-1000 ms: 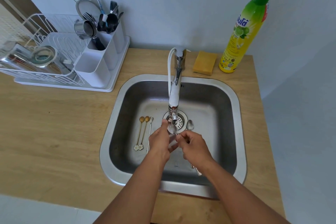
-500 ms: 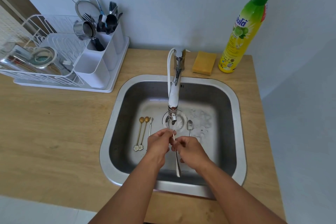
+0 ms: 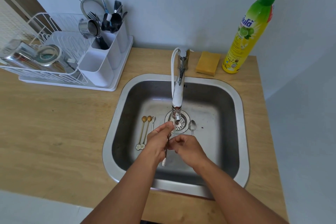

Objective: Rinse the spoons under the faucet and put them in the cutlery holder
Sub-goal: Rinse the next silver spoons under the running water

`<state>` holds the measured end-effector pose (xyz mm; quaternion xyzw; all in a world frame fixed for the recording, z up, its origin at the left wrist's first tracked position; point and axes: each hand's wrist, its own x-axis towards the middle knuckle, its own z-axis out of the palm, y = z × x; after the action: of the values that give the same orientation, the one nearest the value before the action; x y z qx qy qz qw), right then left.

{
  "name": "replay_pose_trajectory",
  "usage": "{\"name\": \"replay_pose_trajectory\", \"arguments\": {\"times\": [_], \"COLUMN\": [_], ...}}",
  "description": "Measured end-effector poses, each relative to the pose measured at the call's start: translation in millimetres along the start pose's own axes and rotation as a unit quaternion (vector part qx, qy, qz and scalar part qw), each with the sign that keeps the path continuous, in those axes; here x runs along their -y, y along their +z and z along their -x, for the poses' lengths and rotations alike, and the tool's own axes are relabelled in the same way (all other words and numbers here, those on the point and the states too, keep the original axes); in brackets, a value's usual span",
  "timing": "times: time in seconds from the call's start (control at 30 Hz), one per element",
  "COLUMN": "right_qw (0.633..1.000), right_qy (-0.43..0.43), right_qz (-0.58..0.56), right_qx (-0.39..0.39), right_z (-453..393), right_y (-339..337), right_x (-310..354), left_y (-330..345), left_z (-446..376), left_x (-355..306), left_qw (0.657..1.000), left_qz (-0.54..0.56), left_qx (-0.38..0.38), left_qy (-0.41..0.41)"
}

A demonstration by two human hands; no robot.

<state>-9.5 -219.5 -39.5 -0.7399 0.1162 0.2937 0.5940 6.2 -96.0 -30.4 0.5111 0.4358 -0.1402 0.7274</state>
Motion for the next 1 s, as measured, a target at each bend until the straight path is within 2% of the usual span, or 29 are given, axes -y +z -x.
{"name": "replay_pose_trajectory", "arguments": {"times": [0.1,0.2,0.3,0.57,0.7,0.77,0.83,0.9,0.97,1.0], "right_qw": [0.994,0.991,0.983,0.972,0.964,0.968,0.979,0.989,0.992,0.992], "right_qy": [-0.014,-0.010,0.048,0.098,0.105,0.107,0.097,0.072,0.049,0.043], "right_qz": [-0.025,-0.088,-0.151,-0.175,-0.209,-0.192,-0.141,-0.083,-0.049,-0.034], "right_qx": [-0.104,-0.104,-0.096,-0.119,-0.127,-0.125,-0.115,-0.101,-0.105,-0.112], "right_z": [-6.7,-9.7,-12.6,-28.0,-30.7,-29.7,-26.6,-22.0,-21.1,-22.6], "right_y": [-4.7,-10.0,-11.6,-19.4,-21.0,-19.9,-13.9,-4.7,-0.7,-1.7], "right_x": [11.3,23.3,27.7,31.0,32.7,30.7,25.7,19.6,19.4,22.3], "left_y": [2.8,5.3,7.3,-6.5,-16.6,-21.1,-22.4,-18.7,-13.4,-11.8], "left_z": [1.8,8.4,14.1,32.6,42.2,44.4,43.8,40.5,38.2,38.2], "left_x": [7.6,14.4,13.2,20.4,20.3,20.2,17.8,12.4,9.7,10.0], "left_qw": [0.998,0.987,0.976,0.966,0.940,0.930,0.906,0.867,0.813,0.775], "left_qz": [-0.039,-0.110,-0.159,-0.240,-0.316,-0.341,-0.388,-0.442,-0.508,-0.552], "left_qx": [-0.018,-0.026,-0.023,0.054,0.097,0.078,0.037,-0.006,-0.043,-0.062], "left_qy": [0.048,0.111,0.146,0.074,0.085,0.111,0.165,0.228,0.281,0.302]}}
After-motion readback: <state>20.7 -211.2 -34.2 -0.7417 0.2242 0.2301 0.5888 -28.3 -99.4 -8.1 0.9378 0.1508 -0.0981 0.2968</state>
